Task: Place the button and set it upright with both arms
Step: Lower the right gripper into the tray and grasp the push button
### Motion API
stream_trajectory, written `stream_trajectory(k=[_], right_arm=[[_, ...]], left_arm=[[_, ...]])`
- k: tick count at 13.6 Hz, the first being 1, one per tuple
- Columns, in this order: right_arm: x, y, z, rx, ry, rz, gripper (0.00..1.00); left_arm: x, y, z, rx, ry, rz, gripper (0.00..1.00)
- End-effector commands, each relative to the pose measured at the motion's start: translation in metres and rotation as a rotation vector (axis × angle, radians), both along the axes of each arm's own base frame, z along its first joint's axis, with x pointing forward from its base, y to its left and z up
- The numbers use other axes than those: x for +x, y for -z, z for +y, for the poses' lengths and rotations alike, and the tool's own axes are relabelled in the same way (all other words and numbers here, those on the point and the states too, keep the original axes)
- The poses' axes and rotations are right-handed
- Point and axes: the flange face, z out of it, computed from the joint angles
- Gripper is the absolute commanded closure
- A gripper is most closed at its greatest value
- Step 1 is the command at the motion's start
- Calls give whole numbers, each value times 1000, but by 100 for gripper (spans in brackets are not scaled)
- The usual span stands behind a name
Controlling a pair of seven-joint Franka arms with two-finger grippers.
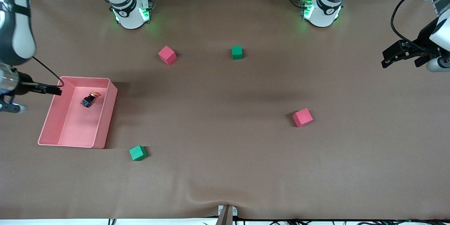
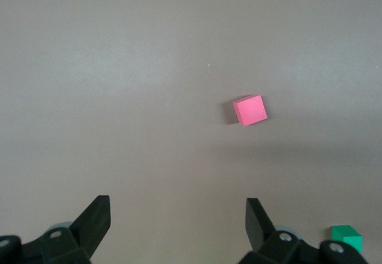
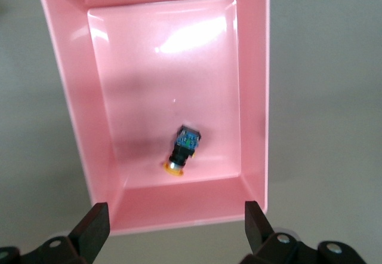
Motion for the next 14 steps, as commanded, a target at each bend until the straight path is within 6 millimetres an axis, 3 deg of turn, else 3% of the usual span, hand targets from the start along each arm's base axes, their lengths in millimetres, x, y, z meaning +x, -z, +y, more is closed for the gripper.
stream_trajectory(k=[1, 4, 7, 11, 14], right_arm=[[-18, 36, 0, -18, -71, -40, 0], [-31, 99, -1, -12, -85, -68, 0], [-38, 149, -3, 2, -102, -49, 0], [-43, 194, -17, 17, -135, -38, 0], [-46, 207, -16, 25, -139, -14, 0]], left_arm=[[1, -5, 2, 2, -2, -4, 0], [1, -4, -3, 3, -1, -3, 0], [0, -5, 1, 5, 1, -6, 0], [0, -5, -3, 1, -8, -6, 0], [-1, -5, -8, 3, -1, -3, 0]])
